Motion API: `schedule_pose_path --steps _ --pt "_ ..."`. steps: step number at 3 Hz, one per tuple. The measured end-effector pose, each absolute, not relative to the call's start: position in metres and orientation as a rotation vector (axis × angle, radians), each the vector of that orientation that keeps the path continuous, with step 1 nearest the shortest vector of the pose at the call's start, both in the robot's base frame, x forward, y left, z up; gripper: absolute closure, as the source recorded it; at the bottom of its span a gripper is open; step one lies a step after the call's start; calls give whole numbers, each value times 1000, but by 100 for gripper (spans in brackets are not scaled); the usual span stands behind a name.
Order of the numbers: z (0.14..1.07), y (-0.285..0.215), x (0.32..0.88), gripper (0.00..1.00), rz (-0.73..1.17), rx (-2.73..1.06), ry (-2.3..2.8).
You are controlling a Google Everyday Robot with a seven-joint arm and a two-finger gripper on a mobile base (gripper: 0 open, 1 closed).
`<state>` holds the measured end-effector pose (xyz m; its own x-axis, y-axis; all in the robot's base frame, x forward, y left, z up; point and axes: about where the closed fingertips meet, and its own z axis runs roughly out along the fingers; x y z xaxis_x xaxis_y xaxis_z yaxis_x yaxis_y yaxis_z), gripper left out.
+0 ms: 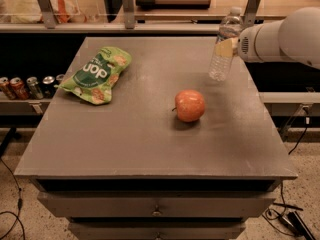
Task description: Move water bottle near green rice chip bag
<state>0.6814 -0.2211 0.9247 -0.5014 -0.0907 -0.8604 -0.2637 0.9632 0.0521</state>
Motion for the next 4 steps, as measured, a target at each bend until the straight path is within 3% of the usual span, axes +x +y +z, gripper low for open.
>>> schedule_pose_path --steps 3,4 --pt "947 -219 680 100 216 -311 2021" --pt "962 -212 662 100 358 -344 1958"
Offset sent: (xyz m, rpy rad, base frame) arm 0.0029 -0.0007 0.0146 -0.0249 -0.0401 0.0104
